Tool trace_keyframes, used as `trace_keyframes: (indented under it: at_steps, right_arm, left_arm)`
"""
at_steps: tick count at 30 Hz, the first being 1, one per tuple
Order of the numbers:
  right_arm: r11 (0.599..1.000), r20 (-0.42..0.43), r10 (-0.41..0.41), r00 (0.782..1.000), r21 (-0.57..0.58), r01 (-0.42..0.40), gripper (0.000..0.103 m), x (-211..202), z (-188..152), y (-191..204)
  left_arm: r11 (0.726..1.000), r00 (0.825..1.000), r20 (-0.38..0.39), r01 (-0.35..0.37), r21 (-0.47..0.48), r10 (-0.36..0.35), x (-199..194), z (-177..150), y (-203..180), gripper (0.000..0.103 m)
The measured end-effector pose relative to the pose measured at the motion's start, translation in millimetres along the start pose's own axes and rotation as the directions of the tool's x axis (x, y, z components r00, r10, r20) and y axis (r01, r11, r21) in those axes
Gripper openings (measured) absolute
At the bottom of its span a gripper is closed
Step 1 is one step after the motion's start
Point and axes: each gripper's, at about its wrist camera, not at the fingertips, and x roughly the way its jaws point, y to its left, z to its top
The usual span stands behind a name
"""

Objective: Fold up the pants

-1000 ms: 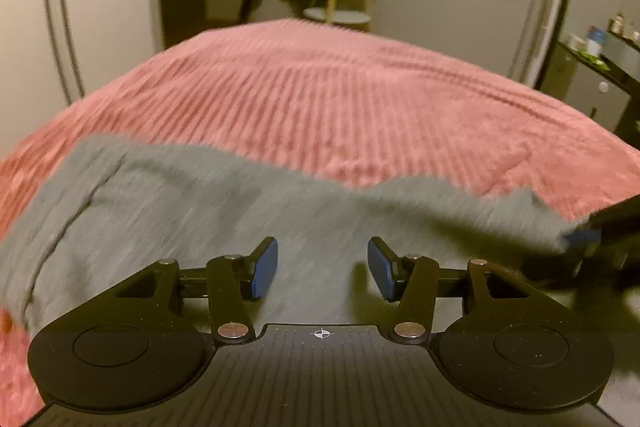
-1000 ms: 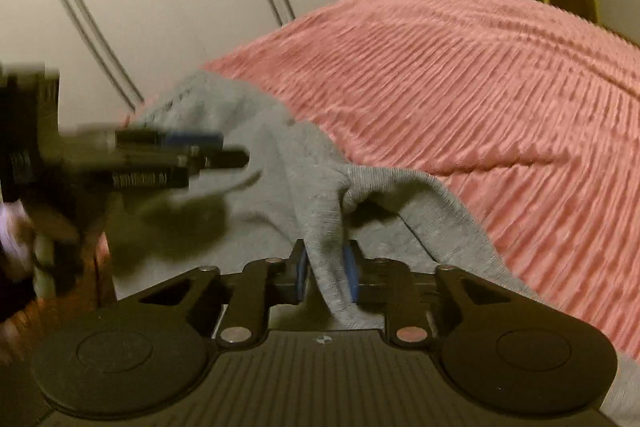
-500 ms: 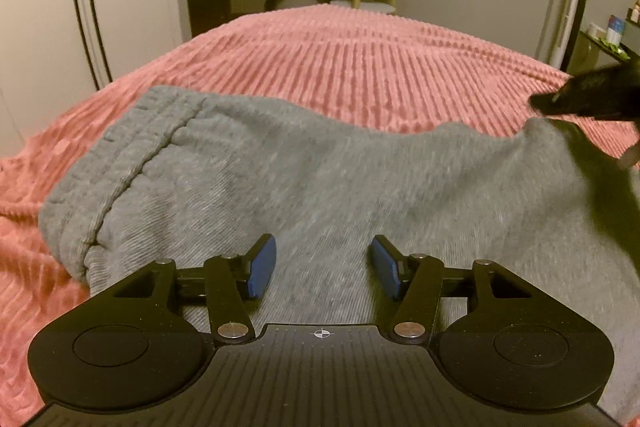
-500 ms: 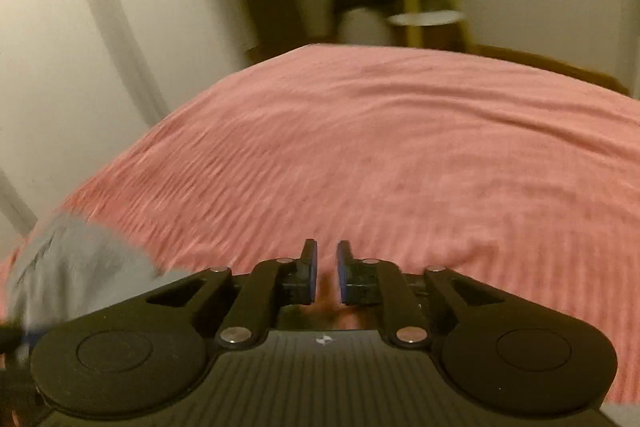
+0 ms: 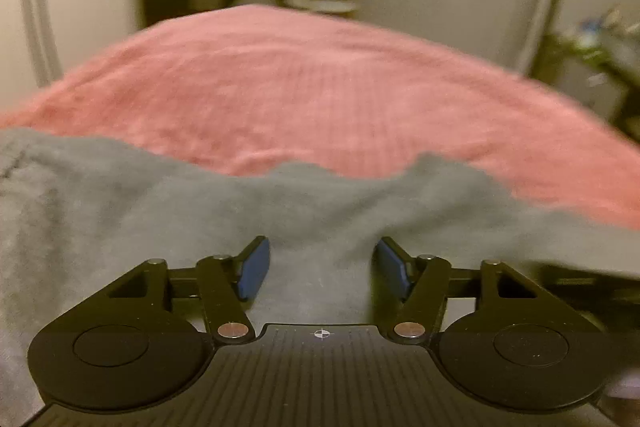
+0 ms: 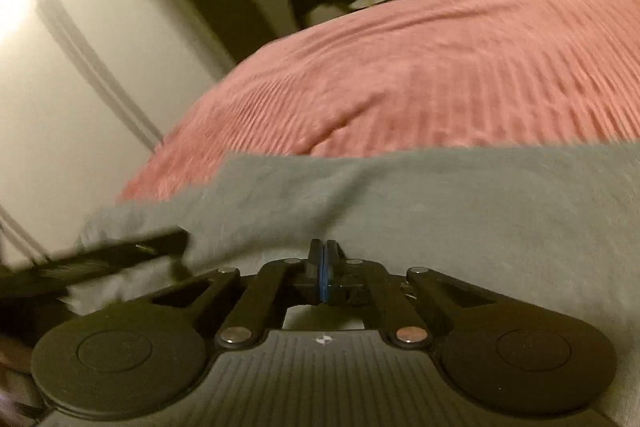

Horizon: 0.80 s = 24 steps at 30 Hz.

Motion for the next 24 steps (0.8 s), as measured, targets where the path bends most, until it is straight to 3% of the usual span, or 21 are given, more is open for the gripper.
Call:
trace_keyframes:
  at_steps: [2, 4, 5, 7, 9, 11, 13, 15, 16, 18, 19, 20, 23, 24]
  right_arm:
    - [0.999, 0.027, -0.021, 0.999, 0.036, 0.02, 0.005, -34.3, 0.4, -21.4]
    - [0.997, 0.043, -0.051, 0.998, 0.052, 0.049, 0.005, -76.6, -3.5, -48.7]
    - [0.995, 0.051, -0.074, 0.996, 0.07, 0.07, 0.006, -97.4, -6.5, -65.7]
    - [0.983, 0.076, -0.151, 0.986, 0.113, 0.142, 0.006, -146.0, -15.3, -107.0]
    - [0.957, 0.127, -0.258, 0.958, 0.17, 0.235, 0.006, -202.4, -26.0, -145.6]
    - [0.893, 0.178, -0.415, 0.892, 0.267, 0.362, 0.022, -259.9, -38.2, -179.5]
    - [0.798, 0.215, -0.566, 0.796, 0.388, 0.462, 0.022, -316.0, -53.5, -210.2]
    - [0.687, 0.228, -0.701, 0.676, 0.47, 0.554, 0.022, -362.3, -67.3, -223.5]
    - [0.675, 0.249, -0.713, 0.655, 0.496, 0.546, 0.022, -380.3, -74.0, -229.0]
    - [0.688, 0.281, -0.693, 0.664, 0.535, 0.491, 0.03, -404.6, -84.3, -240.2]
    - [0.67, 0.27, -0.71, 0.651, 0.542, 0.506, 0.042, -408.1, -86.4, -243.8]
    - [0.669, 0.269, -0.713, 0.648, 0.54, 0.511, 0.046, -408.7, -86.8, -247.8]
    - [0.734, 0.306, -0.627, 0.716, 0.539, 0.412, 0.047, -406.5, -96.1, -259.5]
    - [0.748, 0.315, -0.608, 0.728, 0.533, 0.394, 0.049, -399.9, -93.5, -258.6]
  left_arm:
    - [0.996, 0.996, 0.027, -0.088, -0.027, 0.089, 0.0, 1.3, 4.1, 0.071]
    - [0.978, 0.978, 0.028, -0.204, -0.05, 0.205, -8.2, 2.6, 4.0, 0.066]
    - [0.977, 0.978, 0.017, -0.204, -0.058, 0.206, -13.3, 2.2, 4.2, 0.066]
    - [0.988, 0.993, 0.0, -0.114, -0.106, 0.114, -28.6, -1.3, 2.3, 0.068]
    - [0.992, 0.999, 0.006, -0.036, -0.117, 0.037, -45.3, -9.6, -8.5, 0.071]
    - [0.997, 0.999, 0.028, 0.019, -0.081, -0.017, -64.0, -21.7, -27.8, 0.08]
    - [0.997, 0.998, 0.033, 0.054, -0.052, -0.052, -77.2, -34.8, -50.1, 0.084]
    - [0.995, 0.996, 0.006, 0.086, -0.043, -0.086, -85.0, -48.8, -70.1, 0.087]
    - [0.994, 0.995, -0.014, 0.096, -0.045, -0.096, -87.9, -55.1, -76.8, 0.087]
    - [0.993, 0.993, -0.045, 0.107, -0.059, -0.11, -88.5, -65.5, -85.8, 0.087]
    - [0.993, 0.992, -0.064, 0.103, -0.065, -0.107, -89.6, -71.2, -89.9, 0.087]
    - [0.993, 0.992, -0.08, 0.095, -0.072, -0.1, -89.5, -75.1, -94.4, 0.087]
    - [0.993, 0.992, -0.088, 0.086, -0.078, -0.092, -98.0, -83.5, -101.6, 0.087]
    - [0.994, 0.992, -0.086, 0.086, -0.07, -0.092, -99.4, -84.0, -102.7, 0.087]
